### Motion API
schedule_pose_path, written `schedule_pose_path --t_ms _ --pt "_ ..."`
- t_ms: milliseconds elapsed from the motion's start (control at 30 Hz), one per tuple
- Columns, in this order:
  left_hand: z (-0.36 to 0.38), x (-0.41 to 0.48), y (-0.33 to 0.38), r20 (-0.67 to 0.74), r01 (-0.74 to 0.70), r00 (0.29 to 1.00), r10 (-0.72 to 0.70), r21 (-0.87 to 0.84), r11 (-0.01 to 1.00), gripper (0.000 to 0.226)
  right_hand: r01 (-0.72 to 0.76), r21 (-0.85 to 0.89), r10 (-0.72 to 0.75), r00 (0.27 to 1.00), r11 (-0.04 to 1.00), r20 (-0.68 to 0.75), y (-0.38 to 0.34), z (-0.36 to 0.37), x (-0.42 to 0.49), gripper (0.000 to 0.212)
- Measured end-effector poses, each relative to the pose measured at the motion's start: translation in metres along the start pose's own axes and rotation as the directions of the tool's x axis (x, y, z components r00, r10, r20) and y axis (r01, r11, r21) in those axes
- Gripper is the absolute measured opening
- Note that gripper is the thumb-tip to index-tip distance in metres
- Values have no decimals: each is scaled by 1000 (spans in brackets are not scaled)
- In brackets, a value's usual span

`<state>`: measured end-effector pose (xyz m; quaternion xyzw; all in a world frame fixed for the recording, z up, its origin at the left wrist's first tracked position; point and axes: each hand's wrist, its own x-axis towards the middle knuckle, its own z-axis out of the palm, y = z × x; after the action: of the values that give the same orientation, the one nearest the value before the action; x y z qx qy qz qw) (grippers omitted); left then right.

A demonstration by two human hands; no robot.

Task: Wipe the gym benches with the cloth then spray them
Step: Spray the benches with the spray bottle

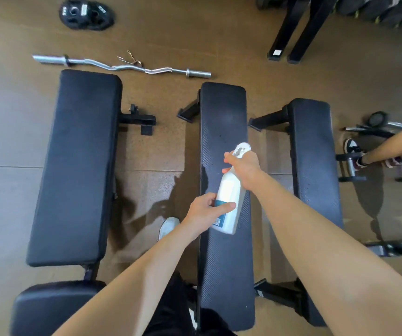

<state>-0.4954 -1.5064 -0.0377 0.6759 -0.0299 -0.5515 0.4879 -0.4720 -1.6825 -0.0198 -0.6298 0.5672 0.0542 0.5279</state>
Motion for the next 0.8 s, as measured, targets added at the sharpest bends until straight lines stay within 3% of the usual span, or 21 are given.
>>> schedule_pose_path --t_ms 167,300,367,500,633,800 --pt "4 -72 -55 -153 -44 988 37 -39 998 49 147 38 -151 975 988 164 36 22 -75 23" --pt "21 -145 -116 -301 -95 952 53 -125 988 42 308 24 -300 905 951 301 81 41 -147 19" --pt "34 -187 -150 -408 -104 913 29 -164 981 50 375 -19 -342 864 927 368 107 55 -188 27" --pt "55 -260 -213 -565 -120 824 -51 -262 958 68 437 -91 -329 783 895 529 154 85 -267 28" --pt "59 -319 -260 -612 -120 783 -111 -323 939 60 508 -123 -303 672 852 676 185 102 -332 27" --pt "55 -368 -298 -622 -144 776 -109 -343 928 49 460 -110 -286 703 881 651 219 131 -377 26"
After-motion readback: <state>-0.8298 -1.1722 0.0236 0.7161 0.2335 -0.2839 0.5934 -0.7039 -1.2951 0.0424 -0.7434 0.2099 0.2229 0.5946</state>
